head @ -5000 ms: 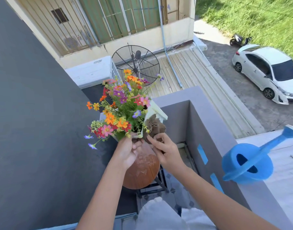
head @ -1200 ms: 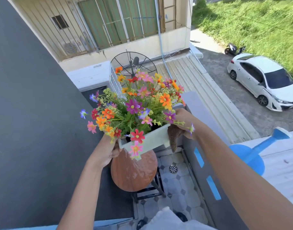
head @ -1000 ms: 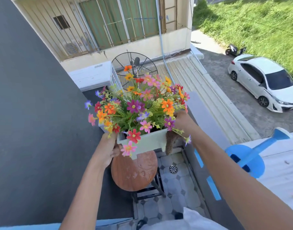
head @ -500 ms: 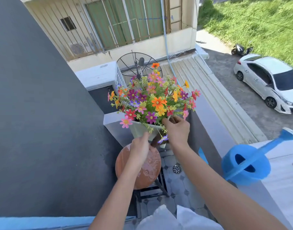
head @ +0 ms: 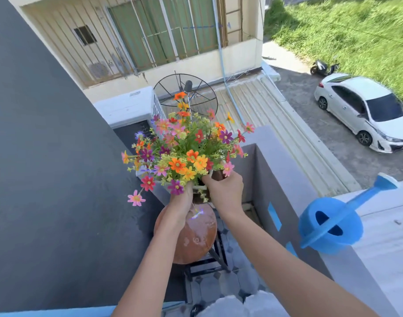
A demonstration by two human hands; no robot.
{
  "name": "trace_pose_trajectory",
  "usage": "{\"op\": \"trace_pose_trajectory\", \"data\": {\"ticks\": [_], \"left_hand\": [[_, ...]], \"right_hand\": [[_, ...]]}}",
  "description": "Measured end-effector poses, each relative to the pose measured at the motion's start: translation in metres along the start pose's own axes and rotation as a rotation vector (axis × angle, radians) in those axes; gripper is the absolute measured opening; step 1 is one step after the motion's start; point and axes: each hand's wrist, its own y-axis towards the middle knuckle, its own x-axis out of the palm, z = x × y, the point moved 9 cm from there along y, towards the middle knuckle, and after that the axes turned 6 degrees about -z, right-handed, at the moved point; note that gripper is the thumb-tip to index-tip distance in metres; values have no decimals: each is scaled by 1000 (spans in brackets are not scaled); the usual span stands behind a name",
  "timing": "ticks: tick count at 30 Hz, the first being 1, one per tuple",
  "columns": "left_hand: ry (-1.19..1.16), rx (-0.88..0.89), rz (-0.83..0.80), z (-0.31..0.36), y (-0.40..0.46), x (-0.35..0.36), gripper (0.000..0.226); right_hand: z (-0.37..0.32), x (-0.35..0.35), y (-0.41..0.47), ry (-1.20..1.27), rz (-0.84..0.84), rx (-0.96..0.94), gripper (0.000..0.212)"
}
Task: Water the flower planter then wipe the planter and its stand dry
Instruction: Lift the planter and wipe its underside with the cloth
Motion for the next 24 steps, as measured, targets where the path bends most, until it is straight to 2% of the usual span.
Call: {"op": "trace_pose_trajectory", "data": {"ticks": [2, 5, 8, 9, 13, 15, 17, 19, 24], "left_hand": [[-90, 42, 9, 8, -1, -3, 41], [-180, 62, 15, 13, 5, -11, 30], [-241, 33, -26, 14, 3, -13, 39], [-270, 22, -50, 14, 1, -11, 46], [-387, 9, -164, 21, -11, 3, 22], [-430, 1, -211, 27, -16, 11, 25], [-437, -5, -247, 30, -22, 15, 31], [-474, -11, -254, 30, -27, 16, 31], [-613, -53, -226, 26, -22, 21, 30]], "right_hand": [[-2, 4, -1, 58, -49, -17, 33], [-14, 11, -10, 92, -162, -119, 35], [-18, 3, 5, 97, -164, -141, 10], [-18, -2, 16, 114, -138, -134, 9], [-23, -14, 52, 45, -81, -121, 17], [-23, -18, 62, 14, -36, -125, 29], [-17, -25, 69, 57, -1, -88, 14], [-10, -30, 75, 54, 5, -41, 32], [-25, -5, 47, 17, -97, -194, 43]]}}
